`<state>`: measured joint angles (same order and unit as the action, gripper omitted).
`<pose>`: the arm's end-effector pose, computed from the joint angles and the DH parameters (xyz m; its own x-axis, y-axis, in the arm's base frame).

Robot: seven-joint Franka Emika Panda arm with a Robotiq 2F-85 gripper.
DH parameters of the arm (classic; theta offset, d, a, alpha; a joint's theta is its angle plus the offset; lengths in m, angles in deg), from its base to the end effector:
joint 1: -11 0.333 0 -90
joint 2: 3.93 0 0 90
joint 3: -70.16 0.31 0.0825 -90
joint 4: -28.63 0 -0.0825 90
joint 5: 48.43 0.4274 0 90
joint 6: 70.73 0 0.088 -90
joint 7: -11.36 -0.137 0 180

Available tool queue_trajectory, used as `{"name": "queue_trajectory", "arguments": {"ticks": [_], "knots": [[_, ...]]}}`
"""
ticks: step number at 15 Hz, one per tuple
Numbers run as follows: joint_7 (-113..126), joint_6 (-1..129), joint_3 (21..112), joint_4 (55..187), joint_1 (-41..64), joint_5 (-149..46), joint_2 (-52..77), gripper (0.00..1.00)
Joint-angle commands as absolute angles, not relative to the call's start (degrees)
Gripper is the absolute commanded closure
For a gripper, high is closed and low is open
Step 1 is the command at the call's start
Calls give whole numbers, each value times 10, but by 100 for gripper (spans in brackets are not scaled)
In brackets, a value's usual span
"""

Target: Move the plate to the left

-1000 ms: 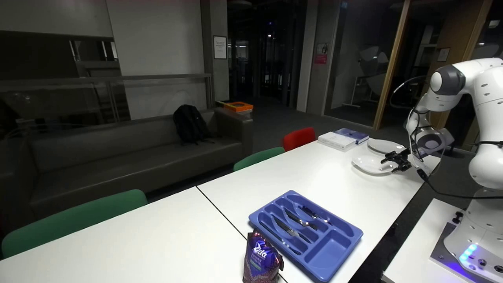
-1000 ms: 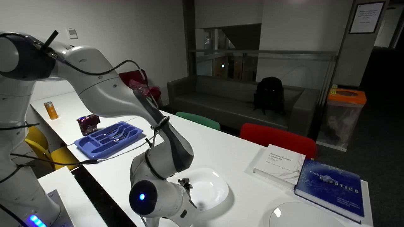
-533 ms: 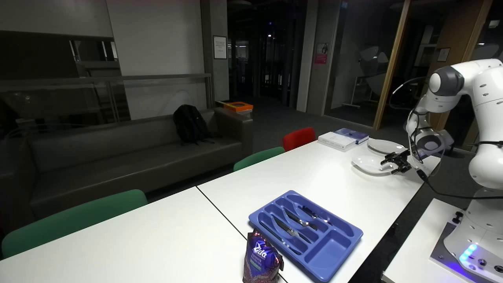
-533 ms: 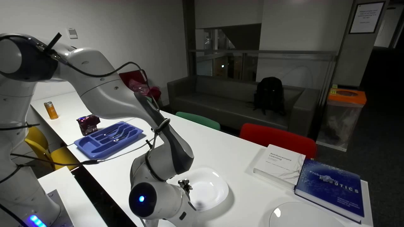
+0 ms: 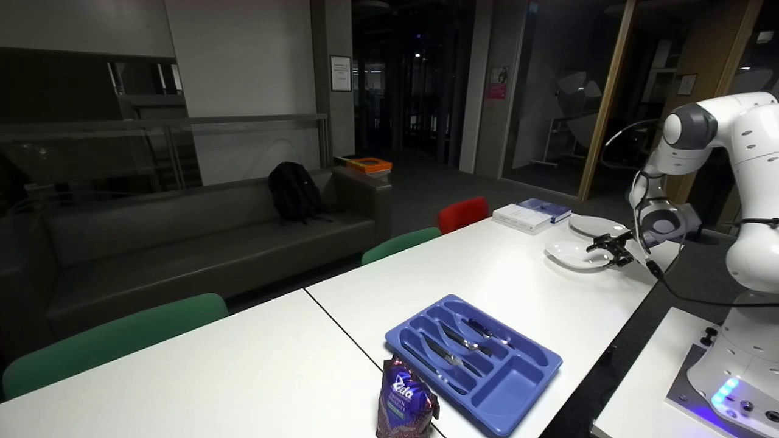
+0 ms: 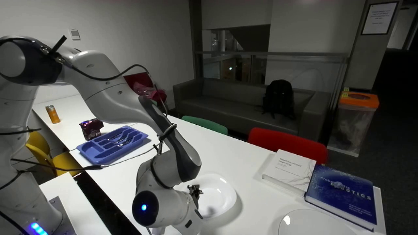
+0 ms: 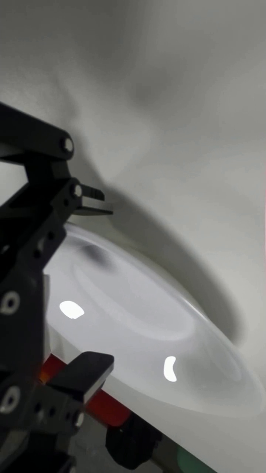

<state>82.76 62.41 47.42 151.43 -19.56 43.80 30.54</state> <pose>0.3446 -0.4392 0.0531 0.4562 -0.8584 0.2347 -0.6146 -0.4947 -0.6144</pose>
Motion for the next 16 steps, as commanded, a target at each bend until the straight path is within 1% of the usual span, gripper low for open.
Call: {"name": "queue_trajectory", "arguments": {"ticks": [1,5,6,8,11,13,14,16], "knots": [[832,615,476,1495,-195,478,324,0],[834,612,474,1487,-193,501,334,0],[833,611,473,1485,-192,502,337,20],[833,610,472,1481,-192,506,340,32],[833,608,471,1475,-193,506,347,58],[833,608,471,1472,-193,505,349,71],[833,607,471,1470,-194,504,351,80],[834,606,471,1466,-194,504,356,94]]}}
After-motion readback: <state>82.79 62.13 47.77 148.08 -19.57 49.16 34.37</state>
